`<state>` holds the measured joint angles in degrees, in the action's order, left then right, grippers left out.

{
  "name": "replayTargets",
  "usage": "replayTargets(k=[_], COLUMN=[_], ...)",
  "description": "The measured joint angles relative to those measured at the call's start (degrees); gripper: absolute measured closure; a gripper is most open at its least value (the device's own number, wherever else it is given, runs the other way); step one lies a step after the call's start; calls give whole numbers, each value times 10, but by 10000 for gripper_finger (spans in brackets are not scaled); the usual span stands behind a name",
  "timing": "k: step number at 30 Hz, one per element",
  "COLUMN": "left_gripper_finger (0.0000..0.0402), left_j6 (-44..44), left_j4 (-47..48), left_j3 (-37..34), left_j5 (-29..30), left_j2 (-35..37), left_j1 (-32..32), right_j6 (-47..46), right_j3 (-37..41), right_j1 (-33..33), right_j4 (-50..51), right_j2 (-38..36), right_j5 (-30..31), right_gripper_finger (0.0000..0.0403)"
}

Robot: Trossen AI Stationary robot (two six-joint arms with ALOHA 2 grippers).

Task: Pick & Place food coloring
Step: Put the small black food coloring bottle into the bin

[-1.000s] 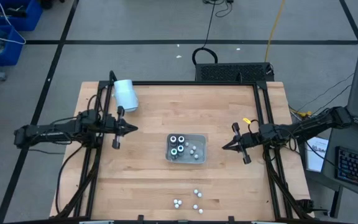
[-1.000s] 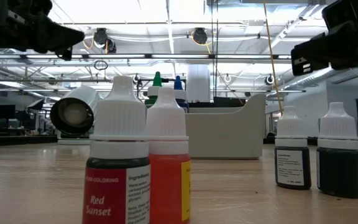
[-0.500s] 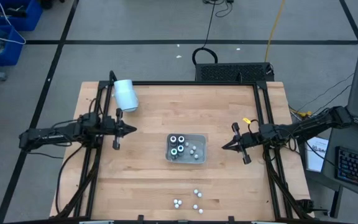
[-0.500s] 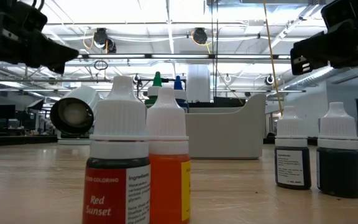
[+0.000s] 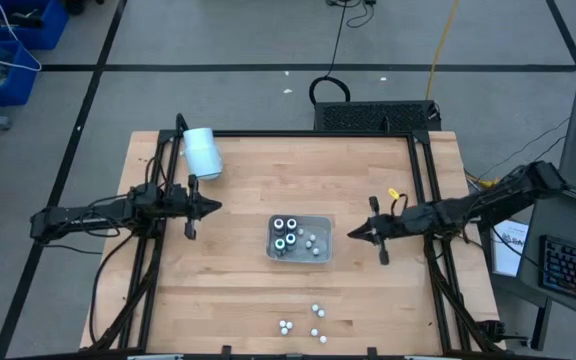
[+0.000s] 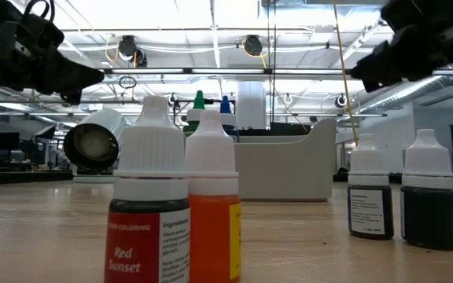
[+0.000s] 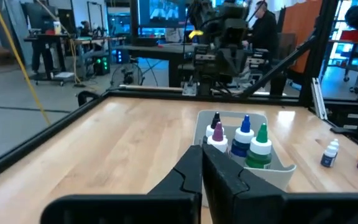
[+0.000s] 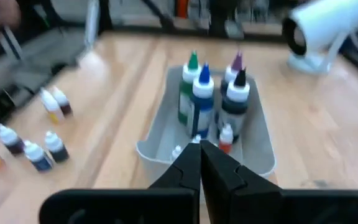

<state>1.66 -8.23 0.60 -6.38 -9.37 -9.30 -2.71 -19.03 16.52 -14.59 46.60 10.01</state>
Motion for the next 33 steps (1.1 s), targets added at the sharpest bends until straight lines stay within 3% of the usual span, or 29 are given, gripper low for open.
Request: replayTargets(k=[6, 12, 20, 26, 33], left_gripper_finger=[381, 381, 380, 380, 380], left_j6=[9, 4, 1, 4, 6], left_j4=[9, 9, 6, -13, -26], left_j3=[0, 0, 0, 0, 0], left_j5=[5, 5, 5, 5, 5], left_j2=[0, 0, 0, 0, 0], left_j1=[0, 0, 0, 0, 0], right_j6=[-54, -120, -222, -188, -162], right_j3=[-179, -400, -658, -742, -744], right_j1=[58, 110, 137, 156, 178], right_j4=[191, 400, 630, 710, 668], right_j2=[155, 344, 538, 613, 628], right_j5=[23, 85, 1, -70, -70], right_gripper_finger=[403, 403, 403, 403, 403])
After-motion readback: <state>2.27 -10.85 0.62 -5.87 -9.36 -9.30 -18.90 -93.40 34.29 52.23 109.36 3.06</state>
